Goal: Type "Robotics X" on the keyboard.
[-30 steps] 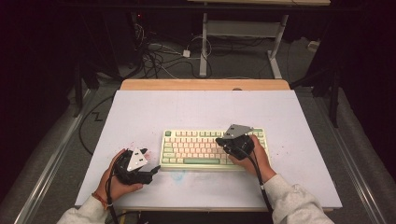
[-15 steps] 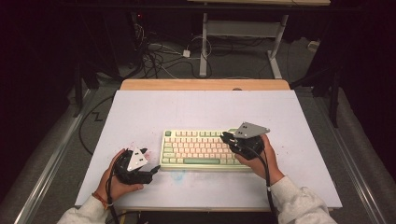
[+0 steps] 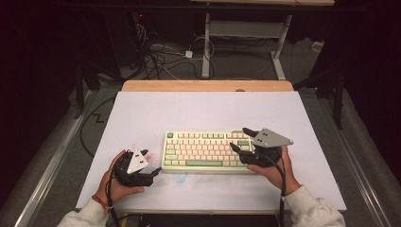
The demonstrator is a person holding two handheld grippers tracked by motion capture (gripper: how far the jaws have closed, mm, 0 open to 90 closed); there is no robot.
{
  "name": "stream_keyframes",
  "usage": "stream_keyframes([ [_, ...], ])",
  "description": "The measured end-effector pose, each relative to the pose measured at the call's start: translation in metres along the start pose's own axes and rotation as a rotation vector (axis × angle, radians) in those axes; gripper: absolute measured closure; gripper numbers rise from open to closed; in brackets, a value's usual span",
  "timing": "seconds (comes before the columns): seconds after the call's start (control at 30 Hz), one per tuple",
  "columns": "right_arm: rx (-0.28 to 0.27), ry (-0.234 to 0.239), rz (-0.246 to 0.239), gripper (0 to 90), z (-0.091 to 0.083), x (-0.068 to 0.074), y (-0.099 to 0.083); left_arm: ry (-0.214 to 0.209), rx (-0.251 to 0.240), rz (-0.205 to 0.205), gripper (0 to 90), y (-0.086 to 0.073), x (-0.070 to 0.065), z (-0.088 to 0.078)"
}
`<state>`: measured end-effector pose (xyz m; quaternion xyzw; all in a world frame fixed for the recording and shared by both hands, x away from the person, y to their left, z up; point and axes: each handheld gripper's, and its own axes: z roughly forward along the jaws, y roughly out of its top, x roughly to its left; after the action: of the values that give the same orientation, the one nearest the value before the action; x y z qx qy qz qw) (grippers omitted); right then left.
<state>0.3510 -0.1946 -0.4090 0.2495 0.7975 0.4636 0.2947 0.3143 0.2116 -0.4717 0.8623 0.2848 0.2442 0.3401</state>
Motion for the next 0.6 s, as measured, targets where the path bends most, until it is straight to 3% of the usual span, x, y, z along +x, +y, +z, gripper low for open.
stream_keyframes([
  [0.33, -0.002, -0.078, 0.033, 21.2, -0.026, -0.001, -0.020, 0.002, -0.030, -0.026, 23.5, 0.005, 0.002, -0.010],
  [0.47, 0.010, -0.112, 0.034, 21.6, -0.035, -0.002, -0.031, -0.029, -0.042, -0.047, 33.2, 0.009, 0.003, -0.015],
  [0.5, 0.008, -0.122, 0.038, 21.8, -0.037, -0.001, -0.034, -0.021, -0.048, -0.042, 37.0, 0.011, 0.004, -0.016],
  [0.6, 0.028, -0.137, 0.028, 22.1, -0.044, 0.000, -0.043, -0.056, -0.046, -0.048, 50.2, 0.014, 0.005, -0.018],
])
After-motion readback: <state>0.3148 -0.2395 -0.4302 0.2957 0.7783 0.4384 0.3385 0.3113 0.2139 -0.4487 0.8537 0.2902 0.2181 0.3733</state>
